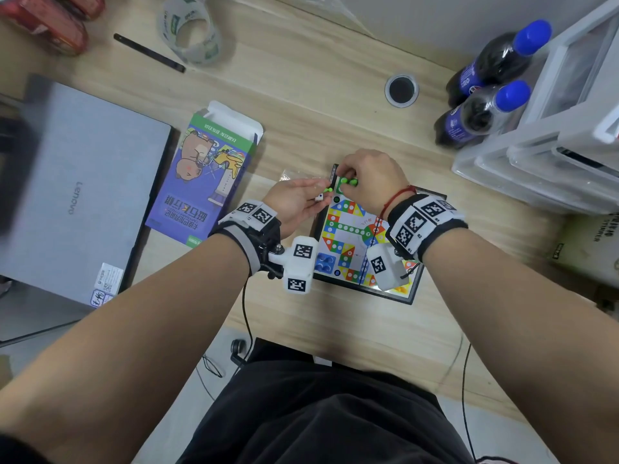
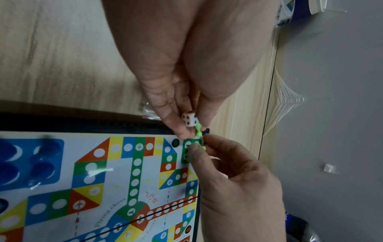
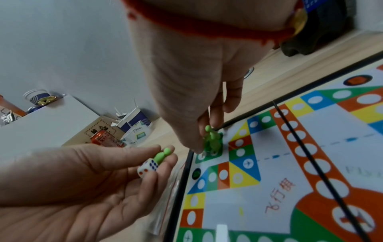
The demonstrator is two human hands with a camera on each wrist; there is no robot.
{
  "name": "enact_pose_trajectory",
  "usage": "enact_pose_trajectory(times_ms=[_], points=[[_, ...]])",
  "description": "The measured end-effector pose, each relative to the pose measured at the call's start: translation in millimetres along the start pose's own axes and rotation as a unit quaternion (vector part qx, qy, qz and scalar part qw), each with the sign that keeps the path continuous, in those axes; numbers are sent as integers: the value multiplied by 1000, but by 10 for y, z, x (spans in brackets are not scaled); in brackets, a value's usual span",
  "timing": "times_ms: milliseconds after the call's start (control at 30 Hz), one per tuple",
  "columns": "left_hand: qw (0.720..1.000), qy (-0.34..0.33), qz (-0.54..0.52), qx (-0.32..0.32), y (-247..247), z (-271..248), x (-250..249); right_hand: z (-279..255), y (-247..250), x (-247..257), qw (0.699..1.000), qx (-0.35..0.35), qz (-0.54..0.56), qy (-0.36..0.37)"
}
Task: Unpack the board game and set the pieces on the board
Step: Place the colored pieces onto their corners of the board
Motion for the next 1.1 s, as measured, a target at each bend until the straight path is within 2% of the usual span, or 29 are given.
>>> enact_pose_trajectory(times_ms=[133, 233, 300, 433, 567, 667, 800, 933, 1100], points=[[1000, -5, 26, 10, 7, 7, -2, -53, 168, 59, 997, -38, 57, 34], [999, -7, 43, 34, -34, -3, 0, -128, 162, 165, 994, 12, 95, 60], [997, -9, 56, 45, -72, -6, 4, -160, 95, 172, 992, 38, 108, 52], [996, -18, 65, 54, -128, -30, 6, -159, 71, 97, 993, 9, 116, 15], [995, -24, 78, 53, -121, -35, 23, -172, 67, 85, 994, 25, 108, 9], [996, -29, 71, 34, -107, -27, 33, -167, 88, 53, 997, 18, 79, 12], [997, -36, 74, -12, -48, 15, 32, -132, 65, 33, 999, 13, -52, 7], [996, -34, 79, -1, -51, 13, 36, -139, -22, 57, 994, 26, -111, 0], [995, -22, 96, 30, -84, 4, 52, -129, -51, 51, 995, 16, -102, -10]])
Point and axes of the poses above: each hand's wrist, its own z-axis towards the middle knuckle, its own y-axis out of the back of the hand, x = y × z, the point moved 5 cm from there along z, towards the middle knuckle, and after that the axes turned 1 degree about x, right-handed, at the moved point
